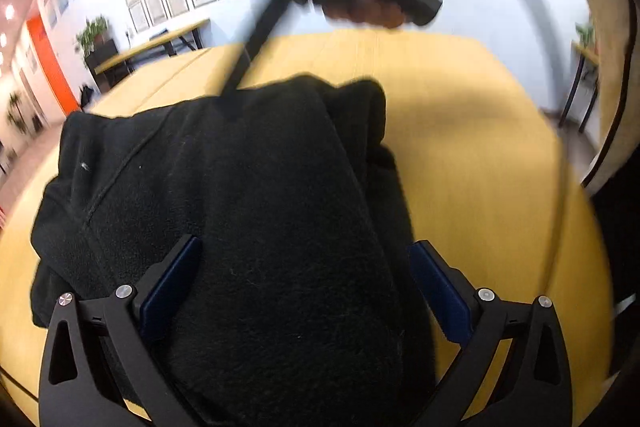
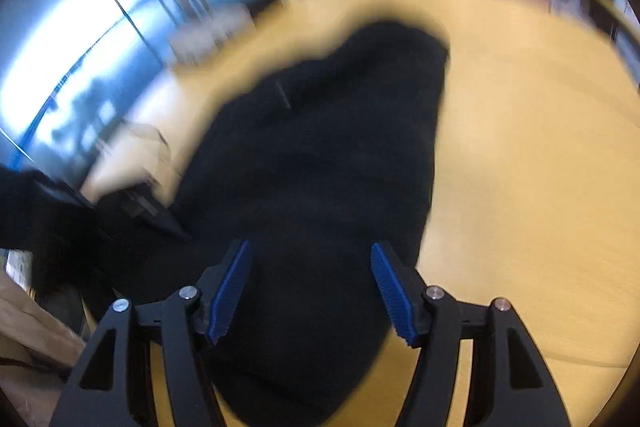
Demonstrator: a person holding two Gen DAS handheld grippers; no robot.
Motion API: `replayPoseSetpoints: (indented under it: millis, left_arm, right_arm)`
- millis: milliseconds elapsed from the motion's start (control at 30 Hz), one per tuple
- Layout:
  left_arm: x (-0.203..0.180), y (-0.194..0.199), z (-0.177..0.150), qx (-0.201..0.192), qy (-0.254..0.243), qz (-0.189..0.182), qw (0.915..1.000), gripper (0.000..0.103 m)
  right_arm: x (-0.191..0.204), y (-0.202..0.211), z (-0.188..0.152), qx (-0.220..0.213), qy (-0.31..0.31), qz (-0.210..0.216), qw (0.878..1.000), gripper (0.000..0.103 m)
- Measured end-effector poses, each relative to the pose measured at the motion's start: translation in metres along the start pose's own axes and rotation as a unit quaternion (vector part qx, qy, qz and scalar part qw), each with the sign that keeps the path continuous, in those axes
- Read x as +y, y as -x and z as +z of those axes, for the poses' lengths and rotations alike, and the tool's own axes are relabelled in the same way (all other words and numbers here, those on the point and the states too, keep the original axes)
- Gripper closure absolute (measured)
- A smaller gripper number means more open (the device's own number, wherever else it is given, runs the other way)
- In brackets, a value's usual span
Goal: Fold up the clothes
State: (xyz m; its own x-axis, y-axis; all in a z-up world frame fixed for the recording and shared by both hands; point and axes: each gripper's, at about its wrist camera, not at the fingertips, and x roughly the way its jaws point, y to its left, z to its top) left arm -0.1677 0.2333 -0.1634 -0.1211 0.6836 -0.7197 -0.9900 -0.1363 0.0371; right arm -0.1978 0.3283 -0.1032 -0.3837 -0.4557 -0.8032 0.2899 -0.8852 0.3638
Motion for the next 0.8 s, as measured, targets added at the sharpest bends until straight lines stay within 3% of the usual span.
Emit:
replayPoseSetpoints:
  millis: [67,133,200,267,300,367,433,467,500,567,633,733,800]
  left_arm:
    - [0.015,0.016,0.010,0.004,0.047,-0.031,0.9984,0.000]
    - [0.033,0.040,0.022,-0.007,0.097,-0.038,0.9945,0.000]
    - [0.054,0.065,0.031,-0.047,0.142,-0.026,0.9884,0.000]
    - [0.075,0.090,0.040,-0.089,0.186,-0.012,0.9785,0.000]
    - [0.083,0.089,0.041,-0.081,0.195,-0.002,0.9774,0.000]
    - [0.092,0.061,0.032,-0.010,0.203,0.016,0.9790,0.000]
    - [0.088,0.032,0.021,0.051,0.192,-0.003,0.9800,0.000]
    - [0.077,0.022,0.013,0.065,0.158,0.011,0.9853,0.001]
    - [0.067,0.020,0.007,0.061,0.123,0.033,0.9899,0.001]
    - [0.060,0.019,-0.003,0.045,0.114,0.048,0.9913,0.000]
    - [0.064,0.021,-0.009,0.032,0.137,0.046,0.9890,0.000]
    - [0.066,0.025,-0.013,0.031,0.128,0.058,0.9896,0.000]
    - [0.074,0.035,-0.010,0.035,0.154,0.050,0.9862,0.001]
  right_arm:
    - [-0.005,-0.017,0.002,0.035,-0.007,-0.011,0.999,0.038]
    - [0.005,-0.021,-0.001,0.041,0.001,-0.032,0.999,0.036]
    - [0.019,-0.024,-0.005,0.043,0.012,-0.048,0.998,0.035]
    - [0.024,-0.026,-0.009,0.041,-0.009,-0.028,0.999,0.032]
    - [0.027,-0.028,-0.011,0.038,-0.016,-0.016,0.999,0.030]
    - [0.037,-0.029,-0.019,0.027,-0.023,0.001,0.999,0.029]
    - [0.040,-0.027,-0.024,0.012,-0.033,0.010,0.999,0.029]
    - [0.038,-0.023,-0.027,0.003,-0.045,0.014,0.999,0.029]
    - [0.035,-0.019,-0.029,-0.006,-0.056,0.018,0.998,0.029]
    - [0.027,-0.010,-0.034,-0.024,-0.087,0.035,0.995,0.029]
    - [0.017,-0.007,-0.032,-0.036,-0.121,0.058,0.990,0.029]
    - [0.004,0.004,-0.034,-0.030,-0.134,0.070,0.988,0.030]
    - [-0.008,0.010,-0.036,-0.018,-0.139,0.062,0.988,0.021]
